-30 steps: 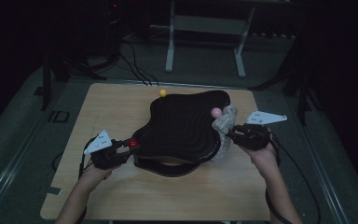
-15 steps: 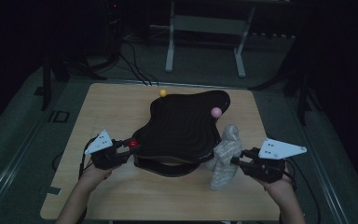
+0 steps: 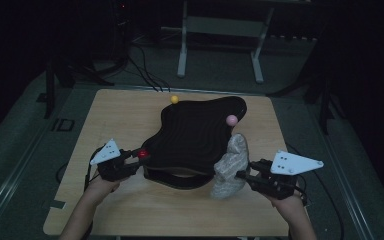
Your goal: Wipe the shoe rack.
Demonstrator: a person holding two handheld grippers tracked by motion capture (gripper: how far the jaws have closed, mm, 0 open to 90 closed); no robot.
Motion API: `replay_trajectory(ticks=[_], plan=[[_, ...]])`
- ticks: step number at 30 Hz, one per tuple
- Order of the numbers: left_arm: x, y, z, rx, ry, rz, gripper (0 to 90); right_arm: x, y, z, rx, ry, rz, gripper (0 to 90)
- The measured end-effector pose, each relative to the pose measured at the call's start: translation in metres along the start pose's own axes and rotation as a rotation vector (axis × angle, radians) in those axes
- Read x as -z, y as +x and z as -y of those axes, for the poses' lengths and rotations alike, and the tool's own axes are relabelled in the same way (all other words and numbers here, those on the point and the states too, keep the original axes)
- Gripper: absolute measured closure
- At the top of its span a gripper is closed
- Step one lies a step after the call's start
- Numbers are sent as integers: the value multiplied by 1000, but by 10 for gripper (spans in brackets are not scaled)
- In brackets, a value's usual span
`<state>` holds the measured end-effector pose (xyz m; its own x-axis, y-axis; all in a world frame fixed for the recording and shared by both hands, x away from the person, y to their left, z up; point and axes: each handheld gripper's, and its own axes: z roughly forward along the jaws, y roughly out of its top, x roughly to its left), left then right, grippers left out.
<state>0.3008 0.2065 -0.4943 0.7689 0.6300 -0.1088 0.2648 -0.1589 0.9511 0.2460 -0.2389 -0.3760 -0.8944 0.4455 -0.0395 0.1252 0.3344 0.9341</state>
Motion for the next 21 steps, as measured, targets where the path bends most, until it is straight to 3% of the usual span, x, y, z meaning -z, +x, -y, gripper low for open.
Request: replay_trajectory(ticks=[4, 7, 15, 17, 21], plan=[[0, 0, 0, 1, 1, 0, 599, 0, 7, -2, 30, 33, -17, 733], [0, 0, 0, 1, 0, 0, 599, 4, 6, -7, 23, 5, -1, 731], [0, 0, 0, 1, 0, 0, 598, -12, 17, 8, 19, 28, -42, 736], [0, 0, 0, 2, -1, -2, 598, -25, 34, 10, 61, 85, -74, 735], [0, -1, 0, 1, -2, -4, 598, -40, 62, 8, 102, 112, -230, 727]])
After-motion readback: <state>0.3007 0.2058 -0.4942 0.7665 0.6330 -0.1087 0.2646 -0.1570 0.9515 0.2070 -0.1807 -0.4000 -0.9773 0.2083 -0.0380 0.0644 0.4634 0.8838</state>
